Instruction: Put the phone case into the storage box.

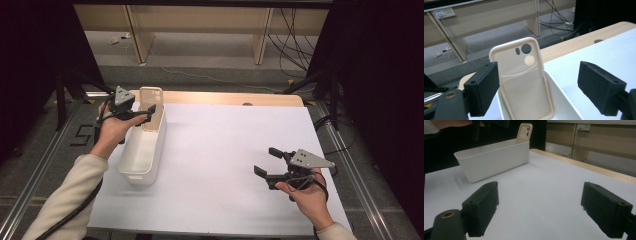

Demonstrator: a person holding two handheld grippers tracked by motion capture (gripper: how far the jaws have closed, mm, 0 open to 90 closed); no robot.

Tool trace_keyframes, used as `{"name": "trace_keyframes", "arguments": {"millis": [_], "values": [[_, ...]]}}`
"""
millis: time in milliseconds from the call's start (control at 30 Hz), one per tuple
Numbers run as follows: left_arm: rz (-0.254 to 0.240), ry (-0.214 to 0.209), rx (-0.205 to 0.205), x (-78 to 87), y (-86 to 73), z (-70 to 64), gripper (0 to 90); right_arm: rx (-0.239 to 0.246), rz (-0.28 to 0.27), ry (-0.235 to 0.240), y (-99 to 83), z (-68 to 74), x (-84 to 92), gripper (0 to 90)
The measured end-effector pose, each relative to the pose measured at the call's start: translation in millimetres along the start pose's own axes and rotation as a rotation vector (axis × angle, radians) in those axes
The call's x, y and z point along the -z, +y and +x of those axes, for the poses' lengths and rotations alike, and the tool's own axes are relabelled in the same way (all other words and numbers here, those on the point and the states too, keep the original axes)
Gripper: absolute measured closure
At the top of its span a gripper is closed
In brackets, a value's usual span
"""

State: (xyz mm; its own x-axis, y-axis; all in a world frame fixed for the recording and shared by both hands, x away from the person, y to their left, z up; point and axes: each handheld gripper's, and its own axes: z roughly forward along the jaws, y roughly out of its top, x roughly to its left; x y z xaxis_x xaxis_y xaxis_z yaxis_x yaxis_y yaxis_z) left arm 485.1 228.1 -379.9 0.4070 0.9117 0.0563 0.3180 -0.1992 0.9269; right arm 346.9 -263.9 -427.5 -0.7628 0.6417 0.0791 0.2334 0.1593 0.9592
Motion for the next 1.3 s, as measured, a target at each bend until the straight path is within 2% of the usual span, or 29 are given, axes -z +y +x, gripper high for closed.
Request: {"name": "trace_keyframes", "arguments": {"millis": [133, 233, 367, 433, 500, 1033, 1100, 1167, 1200, 1233, 1267, 1300], "values": [[-0.011, -0.023, -0.009, 8.6, -2.3, -4.5, 14.8, -0.005, -0.021, 0.004, -0.3, 0.2, -1.1, 15.9], [-0.020, -0.043, -0.003, 15.2, -4.6, -8.7, 12.5, -0.005, -0.001, 0.000, 0.3, 0.4, 0.2, 15.9], [-0.043, -0.046, -0.005, 24.0, -6.0, -13.4, 10.5, -0.009, -0.011, 0.002, -0.1, 0.7, -0.7, 15.9], [-0.050, -0.047, -0.008, 28.1, -7.2, -16.1, 9.1, -0.002, 0.007, -0.010, 0.6, 0.6, 1.2, 15.9], [-0.069, -0.050, -0.004, 31.7, -9.4, -18.7, 9.1, -0.003, 0.003, -0.009, 0.5, 0.7, 0.8, 15.9], [-0.098, -0.106, 0.006, 55.3, -20.6, -32.5, 8.0, 0.009, 0.004, -0.013, 0.4, 0.5, 0.8, 15.9], [-0.106, -0.109, 0.001, 57.8, -21.0, -34.1, 8.0, -0.003, -0.016, 0.000, -0.2, 0.8, -1.0, 15.9], [-0.109, -0.113, -0.004, 59.9, -21.5, -35.3, 8.1, 0.005, -0.004, -0.011, 0.4, 0.8, 0.2, 15.9], [-0.123, -0.093, -0.042, 60.3, -20.6, -32.8, 8.0, 0.005, -0.003, -0.012, 0.4, 0.8, 0.3, 15.9], [-0.124, -0.122, -0.022, 60.0, -21.3, -34.7, 8.0, 0.006, -0.002, -0.011, 0.4, 0.8, 0.2, 15.9], [-0.132, -0.115, -0.045, 60.7, -21.0, -33.4, 8.0, 0.004, -0.002, -0.011, 0.4, 0.9, 0.2, 15.9], [-0.131, -0.110, -0.051, 62.0, -21.0, -33.2, 8.1, 0.007, -0.001, -0.014, 0.5, 0.9, 0.3, 15.9]]}}
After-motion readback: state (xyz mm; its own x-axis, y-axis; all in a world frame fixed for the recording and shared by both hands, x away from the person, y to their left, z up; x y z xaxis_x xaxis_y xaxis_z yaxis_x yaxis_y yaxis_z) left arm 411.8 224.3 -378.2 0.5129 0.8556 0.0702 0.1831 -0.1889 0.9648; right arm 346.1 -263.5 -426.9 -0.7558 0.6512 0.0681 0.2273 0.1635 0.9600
